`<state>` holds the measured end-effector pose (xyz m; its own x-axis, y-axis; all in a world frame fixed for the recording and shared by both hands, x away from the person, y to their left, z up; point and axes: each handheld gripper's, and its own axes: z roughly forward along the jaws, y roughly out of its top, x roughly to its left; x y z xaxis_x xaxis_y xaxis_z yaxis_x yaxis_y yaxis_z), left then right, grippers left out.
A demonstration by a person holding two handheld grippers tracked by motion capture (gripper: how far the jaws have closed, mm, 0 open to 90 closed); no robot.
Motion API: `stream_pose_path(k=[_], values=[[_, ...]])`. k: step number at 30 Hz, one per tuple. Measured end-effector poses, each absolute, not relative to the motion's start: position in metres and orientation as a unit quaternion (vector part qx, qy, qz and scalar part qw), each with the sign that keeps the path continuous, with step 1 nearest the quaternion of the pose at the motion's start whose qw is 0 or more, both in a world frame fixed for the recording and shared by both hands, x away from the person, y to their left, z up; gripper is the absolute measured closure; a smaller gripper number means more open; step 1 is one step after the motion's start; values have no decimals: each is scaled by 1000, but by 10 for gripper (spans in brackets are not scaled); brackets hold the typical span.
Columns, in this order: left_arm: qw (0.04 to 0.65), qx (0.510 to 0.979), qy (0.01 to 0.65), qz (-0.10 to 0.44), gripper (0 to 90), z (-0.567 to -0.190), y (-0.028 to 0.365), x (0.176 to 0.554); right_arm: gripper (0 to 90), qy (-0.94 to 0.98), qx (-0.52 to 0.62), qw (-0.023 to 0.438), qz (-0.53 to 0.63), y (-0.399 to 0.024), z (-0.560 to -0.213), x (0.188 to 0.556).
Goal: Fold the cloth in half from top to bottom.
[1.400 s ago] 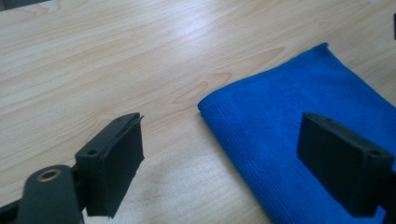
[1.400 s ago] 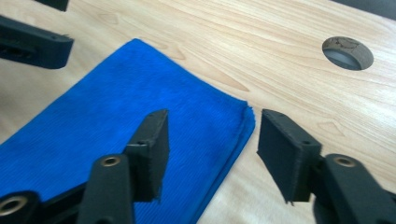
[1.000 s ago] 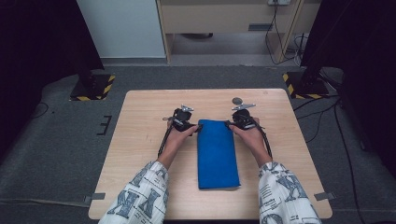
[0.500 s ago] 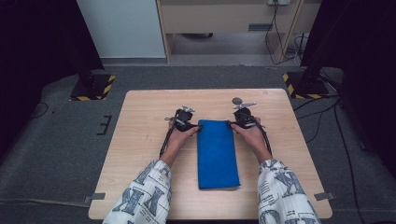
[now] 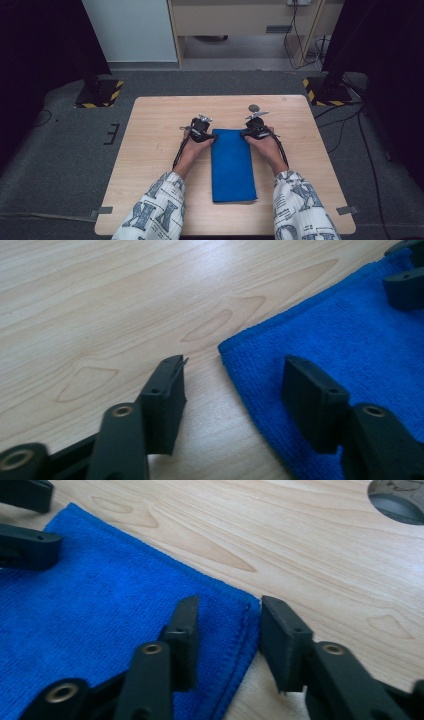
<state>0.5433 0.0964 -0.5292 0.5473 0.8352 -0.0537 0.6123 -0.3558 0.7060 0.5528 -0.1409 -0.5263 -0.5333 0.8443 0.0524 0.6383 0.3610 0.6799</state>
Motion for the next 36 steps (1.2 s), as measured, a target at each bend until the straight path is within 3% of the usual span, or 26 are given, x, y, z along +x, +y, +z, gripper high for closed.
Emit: stream_pose_path(k=[7, 14, 36], values=[[357, 816, 432, 144, 656, -528, 90, 540, 844, 813, 448, 135, 347, -141, -527, 549], [364, 810, 439, 133, 823, -524, 90, 538, 856, 807, 446, 136, 362, -145, -522, 542], [395, 801, 412, 177, 875, -473, 80, 515, 859, 788, 426, 167, 413, -154, -477, 511]])
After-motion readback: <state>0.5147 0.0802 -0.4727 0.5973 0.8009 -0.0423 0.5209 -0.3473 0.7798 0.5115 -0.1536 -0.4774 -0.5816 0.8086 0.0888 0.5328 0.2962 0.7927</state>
